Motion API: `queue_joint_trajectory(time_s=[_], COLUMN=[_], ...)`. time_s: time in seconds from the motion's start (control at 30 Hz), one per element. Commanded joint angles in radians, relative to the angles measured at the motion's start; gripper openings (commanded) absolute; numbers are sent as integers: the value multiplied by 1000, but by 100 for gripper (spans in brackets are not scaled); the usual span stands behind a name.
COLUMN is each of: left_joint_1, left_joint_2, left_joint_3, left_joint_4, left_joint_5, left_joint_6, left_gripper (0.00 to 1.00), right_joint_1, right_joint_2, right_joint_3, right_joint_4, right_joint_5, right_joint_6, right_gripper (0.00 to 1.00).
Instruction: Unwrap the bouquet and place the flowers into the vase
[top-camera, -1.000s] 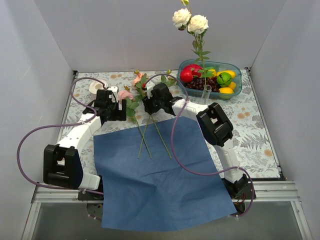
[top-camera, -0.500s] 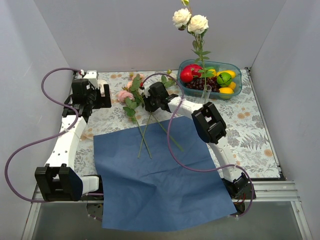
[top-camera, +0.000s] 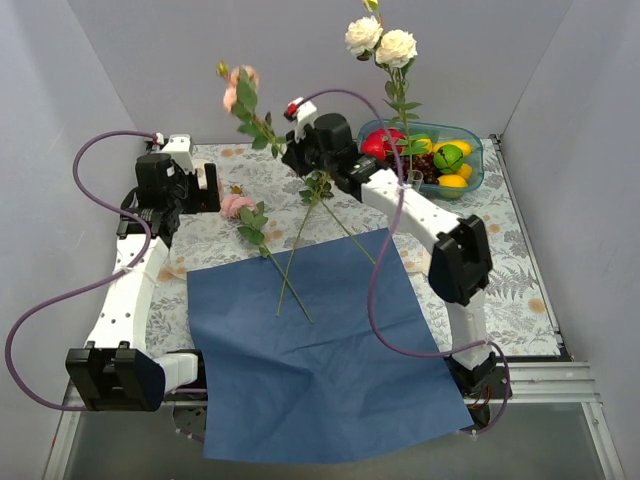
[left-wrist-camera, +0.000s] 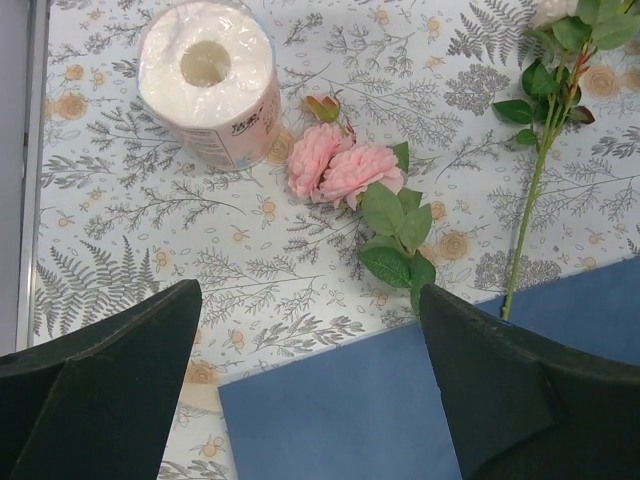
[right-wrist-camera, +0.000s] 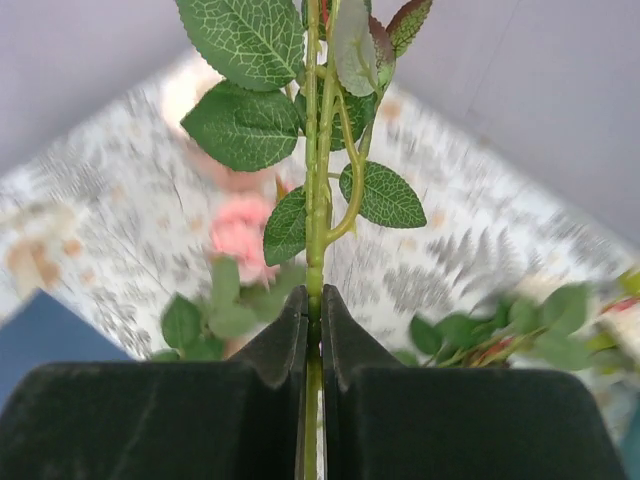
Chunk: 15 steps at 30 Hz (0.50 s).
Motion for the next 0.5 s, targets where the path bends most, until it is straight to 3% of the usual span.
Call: queue_joint_trajectory(time_s=[0.0,0.13,0.4,0.47], left_joint_1=[8,8,8,8], left_joint_2=[-59,-69,-84,-96], left_joint_3=[65,84,67,55], left_joint_4=[-20,-29,-15,1], left_joint_5=[14,37,37,32], left_joint_6=[16,11,2,1], left_gripper=[91,91,92,92], right_joint_1=[1,1,-7,-8], right_joint_2=[-269,-513,-752,-812], right_joint_3=[-2,-278,-430,-496], right_joint_4=[157,507,689,728], right_joint_5=[23,55,68,140], right_joint_6=[-1,-28,-185,-215], right_gripper=[1,1,1,1])
